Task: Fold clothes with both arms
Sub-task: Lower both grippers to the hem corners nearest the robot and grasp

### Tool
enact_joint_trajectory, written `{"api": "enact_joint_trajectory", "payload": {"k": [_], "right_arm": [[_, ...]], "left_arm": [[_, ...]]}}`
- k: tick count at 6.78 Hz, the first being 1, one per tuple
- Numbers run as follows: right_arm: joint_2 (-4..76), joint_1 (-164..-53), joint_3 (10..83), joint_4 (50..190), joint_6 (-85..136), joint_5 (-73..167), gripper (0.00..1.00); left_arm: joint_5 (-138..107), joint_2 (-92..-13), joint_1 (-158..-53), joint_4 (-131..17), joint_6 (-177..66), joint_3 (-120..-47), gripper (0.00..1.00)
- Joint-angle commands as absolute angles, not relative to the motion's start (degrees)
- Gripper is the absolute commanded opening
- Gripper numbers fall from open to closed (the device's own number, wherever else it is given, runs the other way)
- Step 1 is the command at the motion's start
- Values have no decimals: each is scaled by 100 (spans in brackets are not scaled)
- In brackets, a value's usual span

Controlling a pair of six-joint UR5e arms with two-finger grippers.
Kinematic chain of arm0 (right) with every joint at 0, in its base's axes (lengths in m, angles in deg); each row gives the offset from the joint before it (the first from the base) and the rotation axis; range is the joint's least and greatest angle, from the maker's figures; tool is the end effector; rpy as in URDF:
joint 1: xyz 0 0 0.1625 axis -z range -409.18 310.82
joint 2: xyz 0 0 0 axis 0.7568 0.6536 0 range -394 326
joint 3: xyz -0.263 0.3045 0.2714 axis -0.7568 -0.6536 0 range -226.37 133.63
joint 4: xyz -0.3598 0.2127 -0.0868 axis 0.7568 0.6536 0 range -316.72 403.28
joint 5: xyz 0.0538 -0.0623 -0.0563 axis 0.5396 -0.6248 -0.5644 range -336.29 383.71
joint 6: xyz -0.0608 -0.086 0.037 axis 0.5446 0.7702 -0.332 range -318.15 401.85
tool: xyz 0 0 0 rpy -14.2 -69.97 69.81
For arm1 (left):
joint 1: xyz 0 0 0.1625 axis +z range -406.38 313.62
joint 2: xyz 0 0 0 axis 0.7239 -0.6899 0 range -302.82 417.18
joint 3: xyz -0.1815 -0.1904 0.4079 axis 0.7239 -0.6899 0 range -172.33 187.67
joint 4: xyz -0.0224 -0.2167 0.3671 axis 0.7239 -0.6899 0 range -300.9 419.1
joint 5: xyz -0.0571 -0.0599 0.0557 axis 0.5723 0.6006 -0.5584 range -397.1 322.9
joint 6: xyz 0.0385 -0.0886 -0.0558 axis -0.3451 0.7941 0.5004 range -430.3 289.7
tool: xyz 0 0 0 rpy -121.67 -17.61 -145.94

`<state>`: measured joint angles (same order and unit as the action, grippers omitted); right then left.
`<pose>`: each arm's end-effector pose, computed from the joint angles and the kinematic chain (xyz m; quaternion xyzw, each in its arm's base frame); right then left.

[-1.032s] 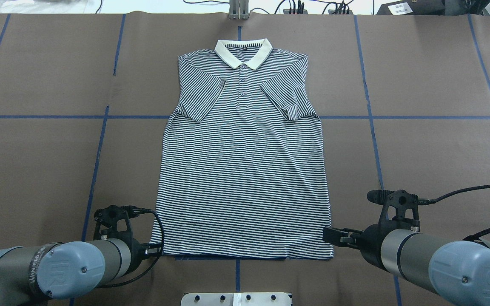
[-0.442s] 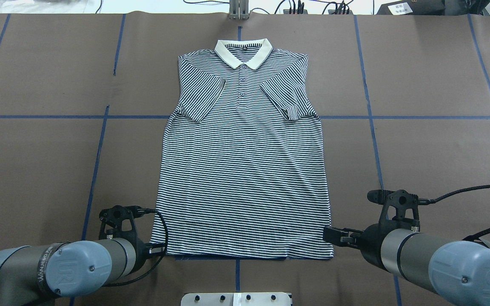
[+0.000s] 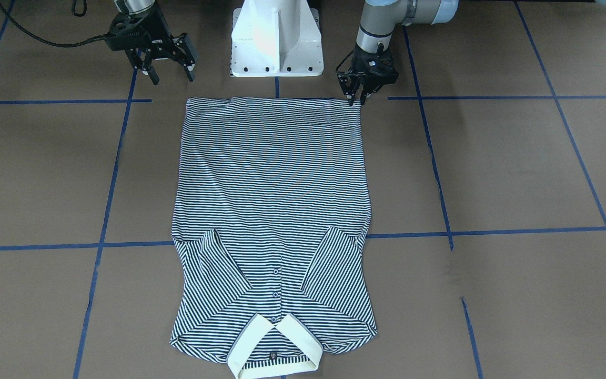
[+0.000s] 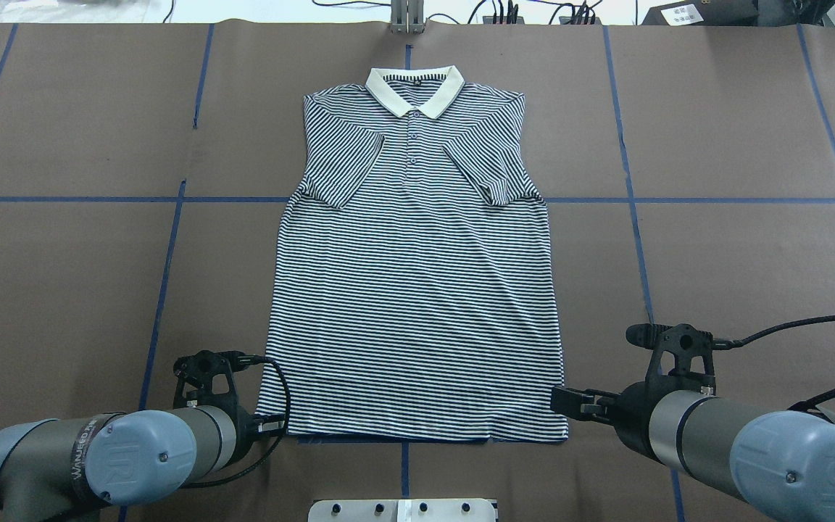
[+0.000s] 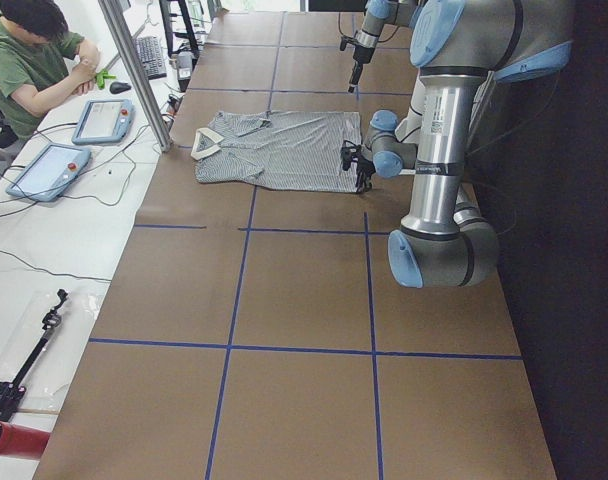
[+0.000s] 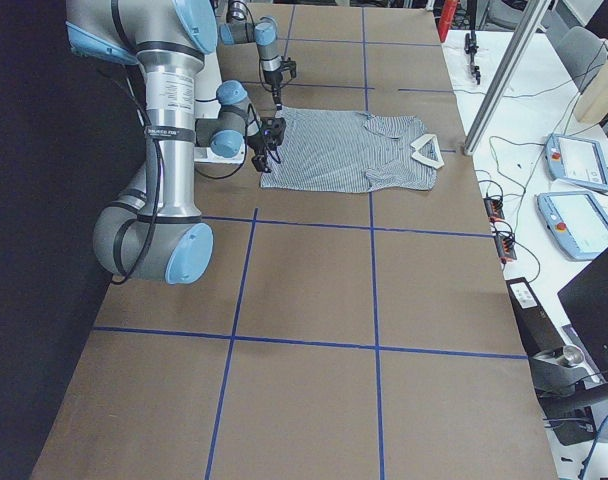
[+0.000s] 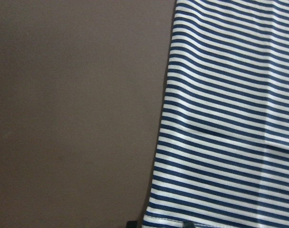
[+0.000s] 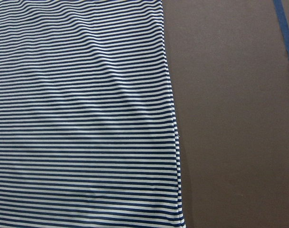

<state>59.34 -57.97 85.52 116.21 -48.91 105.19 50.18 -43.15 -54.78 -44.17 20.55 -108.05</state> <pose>-0.4084 -0.2147 0.3744 0.0981 -0.4594 0.1080 0.8762 0.5382 -0.2196 0.3983 0.0490 0.4147 -0.0831 0.9048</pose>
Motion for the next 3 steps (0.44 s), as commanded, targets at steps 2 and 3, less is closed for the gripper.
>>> {"api": "enact_joint_trajectory", "payload": {"k": [2,3], "right_arm": [[5934,-5797,8512,11614,-4894,10519,96],[5934,-5797,8512,11614,-4902,10519,96]], "left_arm": [[5018,-4319,-5482,-4417,2067,-10800,22],[5018,-4319,-5482,-4417,2067,-10808,0]]}}
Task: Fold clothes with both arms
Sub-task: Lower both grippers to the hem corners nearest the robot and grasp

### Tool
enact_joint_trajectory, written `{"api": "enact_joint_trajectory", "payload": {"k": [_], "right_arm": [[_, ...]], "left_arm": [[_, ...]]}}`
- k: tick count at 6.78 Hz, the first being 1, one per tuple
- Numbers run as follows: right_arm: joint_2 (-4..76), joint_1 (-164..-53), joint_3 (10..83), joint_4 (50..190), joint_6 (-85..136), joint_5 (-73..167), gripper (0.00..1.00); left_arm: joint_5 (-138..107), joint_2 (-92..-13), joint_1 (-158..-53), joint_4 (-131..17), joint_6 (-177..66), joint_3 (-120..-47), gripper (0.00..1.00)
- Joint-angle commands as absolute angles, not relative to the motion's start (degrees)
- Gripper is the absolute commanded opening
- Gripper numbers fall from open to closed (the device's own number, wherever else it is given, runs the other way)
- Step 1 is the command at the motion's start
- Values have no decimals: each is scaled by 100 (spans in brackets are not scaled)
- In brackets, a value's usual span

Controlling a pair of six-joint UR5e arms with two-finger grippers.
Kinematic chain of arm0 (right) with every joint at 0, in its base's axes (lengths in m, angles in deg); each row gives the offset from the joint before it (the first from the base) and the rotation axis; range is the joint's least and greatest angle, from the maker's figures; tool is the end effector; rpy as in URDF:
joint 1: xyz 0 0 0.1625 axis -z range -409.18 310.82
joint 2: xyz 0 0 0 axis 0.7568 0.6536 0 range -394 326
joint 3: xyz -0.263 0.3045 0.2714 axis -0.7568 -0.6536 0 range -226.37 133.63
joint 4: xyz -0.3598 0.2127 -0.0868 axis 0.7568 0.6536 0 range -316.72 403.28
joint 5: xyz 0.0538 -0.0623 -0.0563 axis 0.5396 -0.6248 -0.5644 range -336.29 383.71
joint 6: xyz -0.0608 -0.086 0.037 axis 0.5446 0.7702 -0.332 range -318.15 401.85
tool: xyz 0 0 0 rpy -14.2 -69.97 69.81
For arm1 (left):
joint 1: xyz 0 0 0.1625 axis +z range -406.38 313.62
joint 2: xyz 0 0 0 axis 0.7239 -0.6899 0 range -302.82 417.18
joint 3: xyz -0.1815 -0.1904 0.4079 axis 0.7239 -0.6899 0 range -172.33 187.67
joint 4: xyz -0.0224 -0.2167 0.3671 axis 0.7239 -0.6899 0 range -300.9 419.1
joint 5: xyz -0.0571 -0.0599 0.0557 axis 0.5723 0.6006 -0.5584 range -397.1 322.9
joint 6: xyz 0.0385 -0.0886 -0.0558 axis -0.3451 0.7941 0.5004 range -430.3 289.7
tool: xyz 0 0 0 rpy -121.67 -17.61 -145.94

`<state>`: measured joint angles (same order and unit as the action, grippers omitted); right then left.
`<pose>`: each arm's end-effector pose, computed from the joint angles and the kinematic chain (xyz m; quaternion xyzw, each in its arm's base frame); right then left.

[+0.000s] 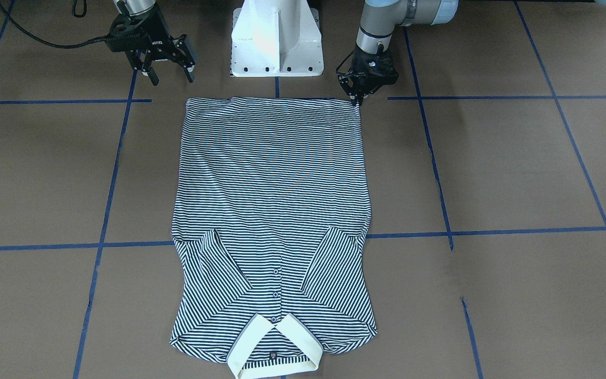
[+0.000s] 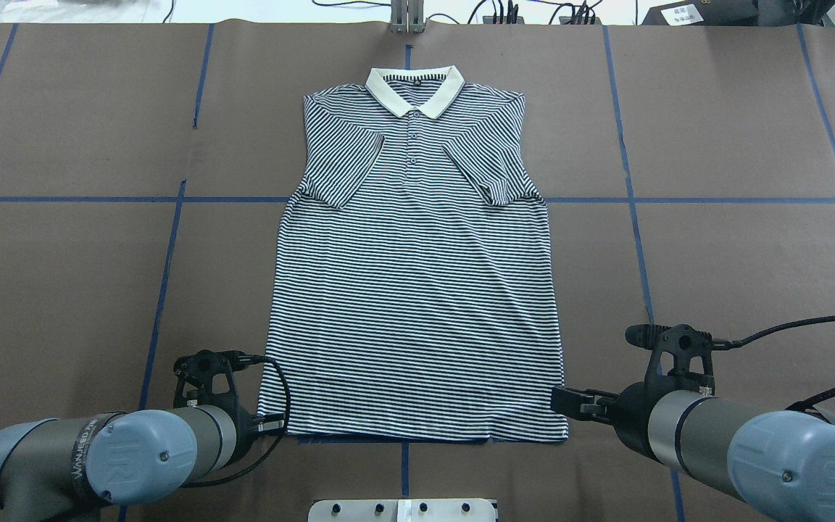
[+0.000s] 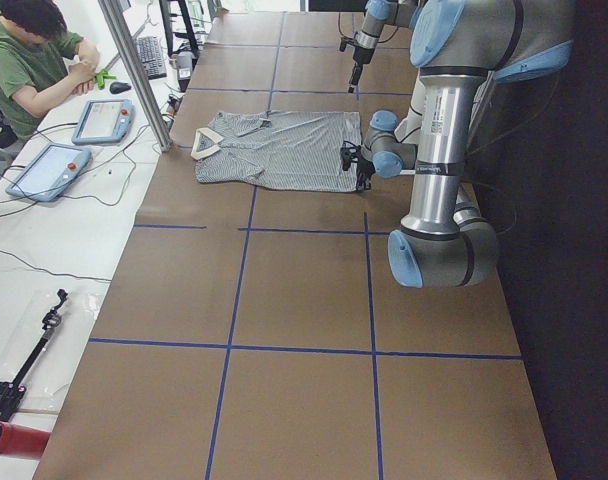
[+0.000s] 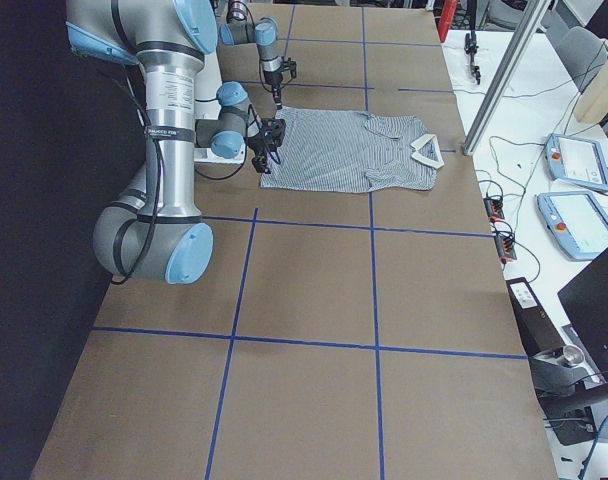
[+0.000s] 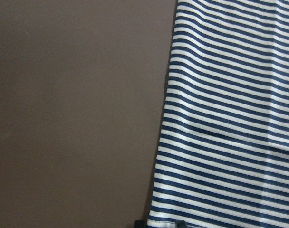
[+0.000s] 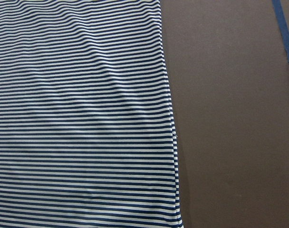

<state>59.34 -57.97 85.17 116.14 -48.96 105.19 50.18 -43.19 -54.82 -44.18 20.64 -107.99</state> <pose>-0.4100 -0.2149 0.3770 0.0978 -0.4573 0.1083 0.8773 0.5384 -0.2200 0.3984 0.0488 0.4147 -0.0841 0.9048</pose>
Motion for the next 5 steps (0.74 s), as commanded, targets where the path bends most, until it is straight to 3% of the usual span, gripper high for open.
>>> {"api": "enact_joint_trajectory", "payload": {"k": [1,2,3,4,5], "right_arm": [[5925,-5797,8451,11614,-4955,10510,94],[5873,-5641,8320,11614,-5538,10231,74],[5776,-5343,8197,11649,-5831,9846,61],[5749,-5140,7926,11684,-6243,9564,53],[5714,-5069,7671,11684,-6369,9439,53]], "left_arm": [[5018,-4319,-5482,-4409,2041,-10835,0],[5018,-4319,-5482,-4400,2032,-10904,0],[5018,-4319,-5482,-4382,2040,-10957,0],[5018,-4328,-5508,-4382,2032,-10958,0],[5018,-4363,-5526,-4382,2040,-10958,0]]}}
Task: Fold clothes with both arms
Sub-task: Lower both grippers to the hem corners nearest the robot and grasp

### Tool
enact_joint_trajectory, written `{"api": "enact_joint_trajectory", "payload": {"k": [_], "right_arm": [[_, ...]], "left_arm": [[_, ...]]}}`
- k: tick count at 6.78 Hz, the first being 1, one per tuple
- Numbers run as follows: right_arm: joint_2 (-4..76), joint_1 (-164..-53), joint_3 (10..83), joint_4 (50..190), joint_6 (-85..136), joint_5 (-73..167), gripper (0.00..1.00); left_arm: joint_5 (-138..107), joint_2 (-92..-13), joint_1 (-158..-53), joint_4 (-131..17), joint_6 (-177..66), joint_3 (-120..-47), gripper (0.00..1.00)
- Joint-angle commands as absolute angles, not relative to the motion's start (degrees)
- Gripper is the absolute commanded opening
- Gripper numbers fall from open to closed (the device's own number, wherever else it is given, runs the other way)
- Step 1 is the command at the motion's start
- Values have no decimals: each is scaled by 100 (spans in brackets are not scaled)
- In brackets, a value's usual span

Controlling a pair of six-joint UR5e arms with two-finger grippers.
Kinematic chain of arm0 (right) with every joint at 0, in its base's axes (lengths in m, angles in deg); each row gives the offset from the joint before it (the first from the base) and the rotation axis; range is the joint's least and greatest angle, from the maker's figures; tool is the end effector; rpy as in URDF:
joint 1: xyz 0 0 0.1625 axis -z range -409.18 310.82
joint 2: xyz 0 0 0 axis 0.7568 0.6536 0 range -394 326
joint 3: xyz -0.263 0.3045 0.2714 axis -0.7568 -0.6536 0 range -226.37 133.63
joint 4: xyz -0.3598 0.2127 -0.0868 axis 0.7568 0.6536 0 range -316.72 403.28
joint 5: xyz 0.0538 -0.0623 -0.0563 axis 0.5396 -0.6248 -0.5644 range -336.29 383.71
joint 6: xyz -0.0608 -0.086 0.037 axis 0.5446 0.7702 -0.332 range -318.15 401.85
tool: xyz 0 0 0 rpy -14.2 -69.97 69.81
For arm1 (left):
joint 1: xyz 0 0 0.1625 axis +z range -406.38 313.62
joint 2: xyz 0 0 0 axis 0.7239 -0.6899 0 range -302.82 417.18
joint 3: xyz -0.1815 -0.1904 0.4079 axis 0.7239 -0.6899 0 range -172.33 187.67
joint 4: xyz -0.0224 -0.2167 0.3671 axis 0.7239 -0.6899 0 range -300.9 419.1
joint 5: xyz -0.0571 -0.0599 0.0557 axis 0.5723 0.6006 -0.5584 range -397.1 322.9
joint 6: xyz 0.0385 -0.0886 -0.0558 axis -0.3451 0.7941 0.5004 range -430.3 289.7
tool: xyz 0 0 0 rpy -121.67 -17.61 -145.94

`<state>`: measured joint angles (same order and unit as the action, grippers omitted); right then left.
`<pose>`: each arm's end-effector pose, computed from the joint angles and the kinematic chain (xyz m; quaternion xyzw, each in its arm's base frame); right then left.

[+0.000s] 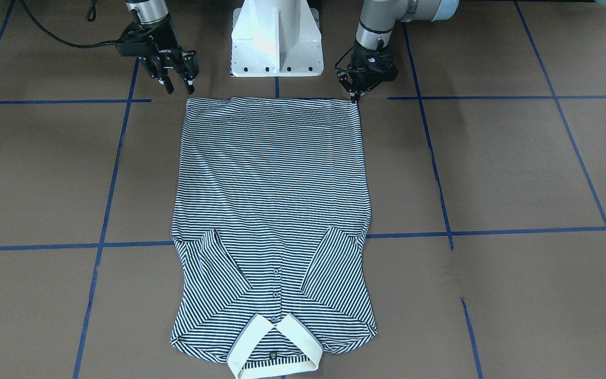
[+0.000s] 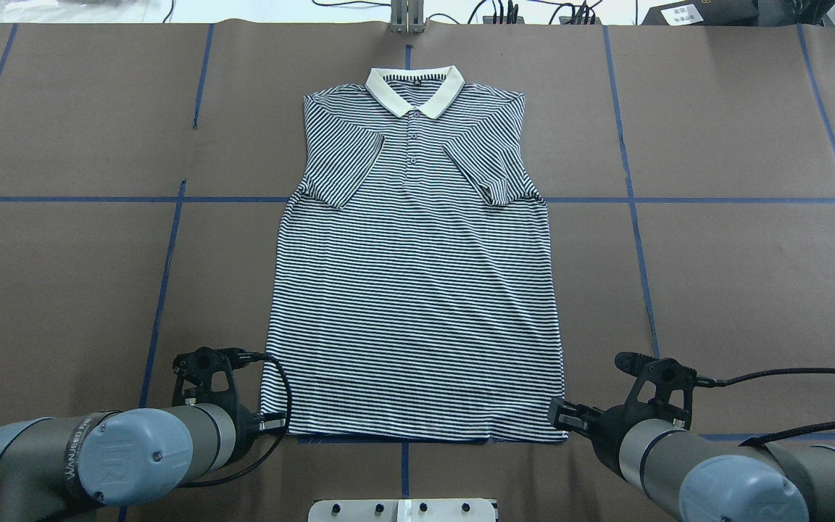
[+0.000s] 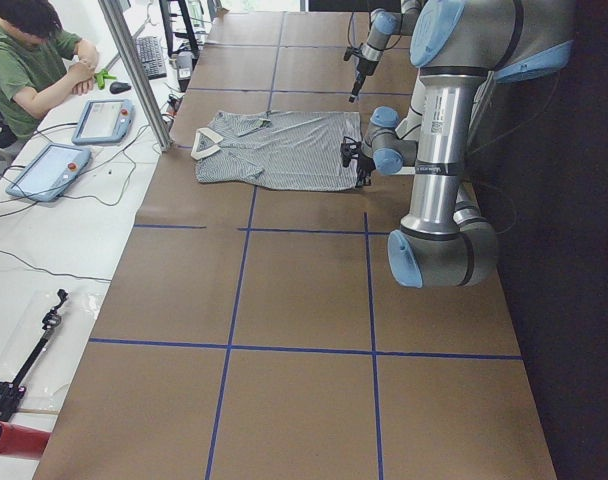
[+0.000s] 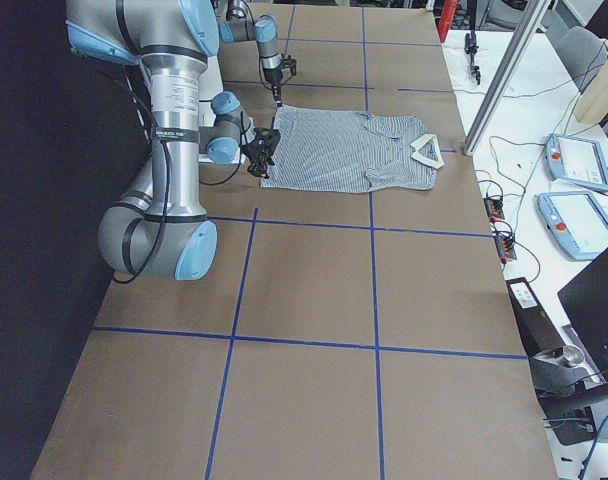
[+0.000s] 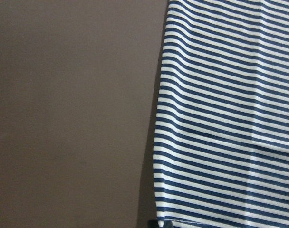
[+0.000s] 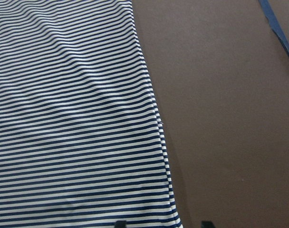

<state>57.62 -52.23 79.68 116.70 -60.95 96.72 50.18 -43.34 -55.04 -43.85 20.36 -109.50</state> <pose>-0.4571 -0.1904 0.4081 0.0966 -0.4356 0.1861 0.8754 0.5317 -0.2212 0.3853 0.0513 0.4250 -0.0835 0.8999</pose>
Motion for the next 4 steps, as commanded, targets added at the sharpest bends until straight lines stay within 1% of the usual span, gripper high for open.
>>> {"api": "enact_joint_trajectory", "payload": {"k": [1,4], "right_arm": [[5705,-4963,7668,11684,-6396,9385,54],[5653,-4664,7484,11702,-6493,9051,53]], "left_arm": [[5018,-4424,-5526,-4382,2040,-10958,0],[5027,-4442,-5535,-4374,2040,-10958,0]]}}
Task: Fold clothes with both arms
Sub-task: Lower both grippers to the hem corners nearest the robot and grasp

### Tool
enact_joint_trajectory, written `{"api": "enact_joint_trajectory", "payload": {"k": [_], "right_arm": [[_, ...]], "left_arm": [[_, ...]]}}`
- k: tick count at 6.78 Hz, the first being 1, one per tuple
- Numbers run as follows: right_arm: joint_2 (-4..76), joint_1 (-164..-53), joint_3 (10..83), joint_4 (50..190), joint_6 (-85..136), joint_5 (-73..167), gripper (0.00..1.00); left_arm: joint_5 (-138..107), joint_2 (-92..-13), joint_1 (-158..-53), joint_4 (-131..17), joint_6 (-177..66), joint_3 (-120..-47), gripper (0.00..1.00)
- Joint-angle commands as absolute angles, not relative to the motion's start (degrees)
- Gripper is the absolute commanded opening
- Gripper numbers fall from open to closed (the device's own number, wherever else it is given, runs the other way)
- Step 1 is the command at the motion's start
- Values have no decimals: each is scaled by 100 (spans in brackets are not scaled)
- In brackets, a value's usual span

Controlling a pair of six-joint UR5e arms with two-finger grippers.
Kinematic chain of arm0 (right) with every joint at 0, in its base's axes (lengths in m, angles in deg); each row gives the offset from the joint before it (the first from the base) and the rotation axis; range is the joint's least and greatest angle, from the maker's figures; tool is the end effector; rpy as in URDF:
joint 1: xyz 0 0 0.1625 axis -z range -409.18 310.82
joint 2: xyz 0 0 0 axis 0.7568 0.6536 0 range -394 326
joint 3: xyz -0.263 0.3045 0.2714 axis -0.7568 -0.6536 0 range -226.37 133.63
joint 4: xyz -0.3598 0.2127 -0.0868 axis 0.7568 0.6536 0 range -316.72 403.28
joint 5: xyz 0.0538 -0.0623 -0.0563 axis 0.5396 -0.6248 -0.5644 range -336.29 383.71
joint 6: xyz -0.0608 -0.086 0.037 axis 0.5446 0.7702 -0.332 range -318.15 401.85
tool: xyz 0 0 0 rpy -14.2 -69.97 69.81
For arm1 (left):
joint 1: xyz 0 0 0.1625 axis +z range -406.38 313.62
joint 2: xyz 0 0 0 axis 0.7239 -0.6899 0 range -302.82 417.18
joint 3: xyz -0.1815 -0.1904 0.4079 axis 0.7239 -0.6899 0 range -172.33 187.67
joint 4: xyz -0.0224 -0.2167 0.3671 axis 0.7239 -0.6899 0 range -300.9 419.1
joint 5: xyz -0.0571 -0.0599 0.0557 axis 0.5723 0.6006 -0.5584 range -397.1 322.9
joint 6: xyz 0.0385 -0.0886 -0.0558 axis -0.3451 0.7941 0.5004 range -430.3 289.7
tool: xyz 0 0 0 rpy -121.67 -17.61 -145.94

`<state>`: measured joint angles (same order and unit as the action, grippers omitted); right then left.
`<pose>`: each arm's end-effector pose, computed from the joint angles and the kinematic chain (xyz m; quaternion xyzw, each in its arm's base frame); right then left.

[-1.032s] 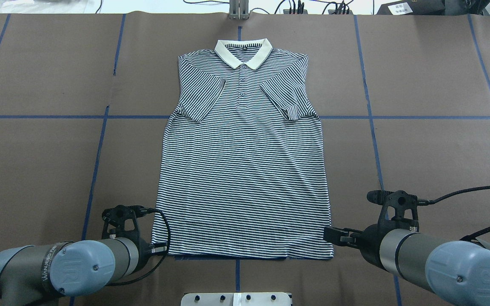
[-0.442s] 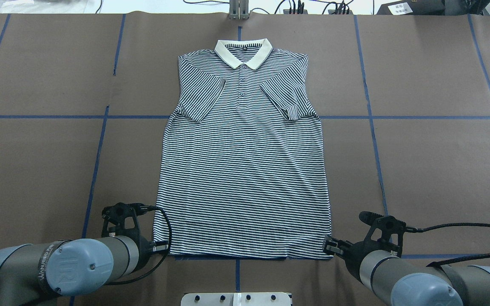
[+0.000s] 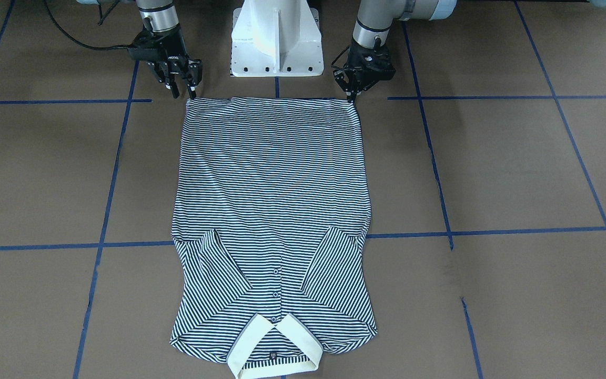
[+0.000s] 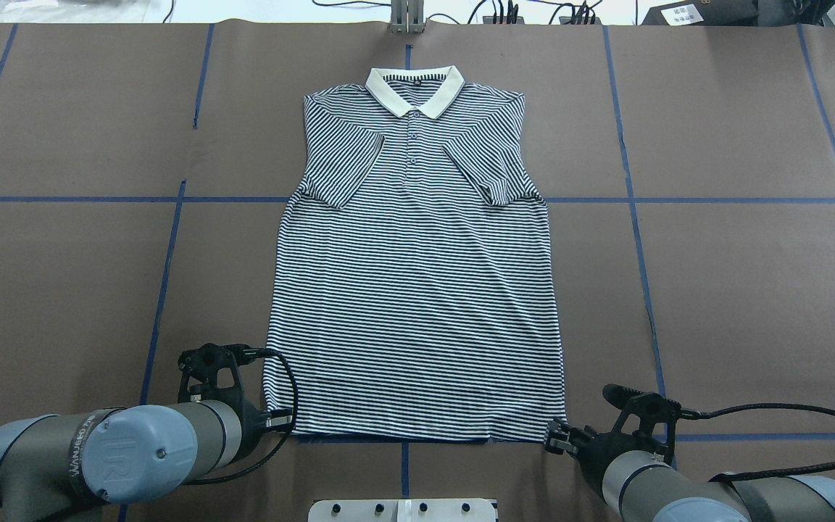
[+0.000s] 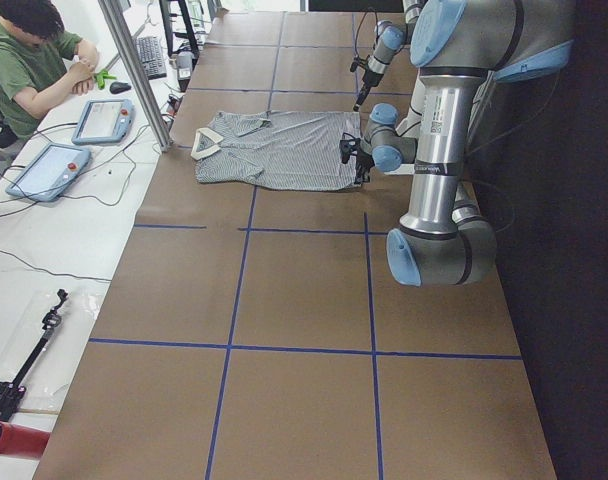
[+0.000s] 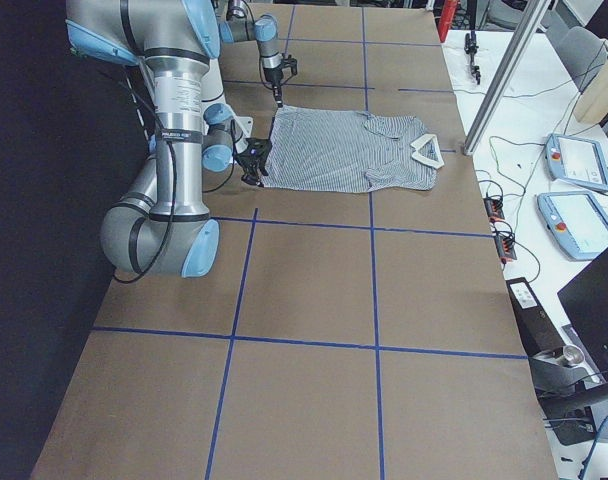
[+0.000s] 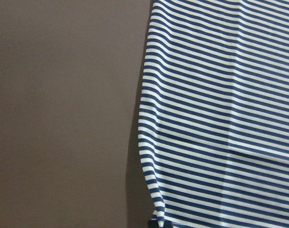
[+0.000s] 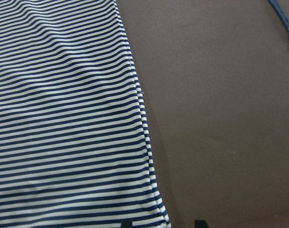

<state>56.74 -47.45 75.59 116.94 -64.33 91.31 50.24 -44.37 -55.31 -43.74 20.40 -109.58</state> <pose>-0.4892 -0.1611 0.4337 0.1140 -0.4183 0.1906 0.8807 0.5342 -0.2241 0.3748 0.0521 0.4328 -0.0856 0.8959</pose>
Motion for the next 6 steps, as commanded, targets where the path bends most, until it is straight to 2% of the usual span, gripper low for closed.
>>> {"api": "enact_joint_trajectory", "payload": {"k": [1,3,4,5,6], "right_arm": [[5478,-4637,7292,11693,-6545,8973,53],[5318,-4646,7141,11693,-6546,8945,48],[5327,-4646,7141,11693,-6537,8945,34],[5319,-4655,7167,11702,-6537,8945,4],[5327,-4698,7210,11702,-6520,8945,0]], "left_arm": [[5027,-4442,-5535,-4374,2040,-10958,0],[5027,-4442,-5552,-4374,2040,-10949,0],[5027,-4442,-5543,-4374,2040,-10949,0],[5027,-4442,-5543,-4374,2040,-10949,0],[5027,-4442,-5543,-4374,2040,-10940,0]]}}
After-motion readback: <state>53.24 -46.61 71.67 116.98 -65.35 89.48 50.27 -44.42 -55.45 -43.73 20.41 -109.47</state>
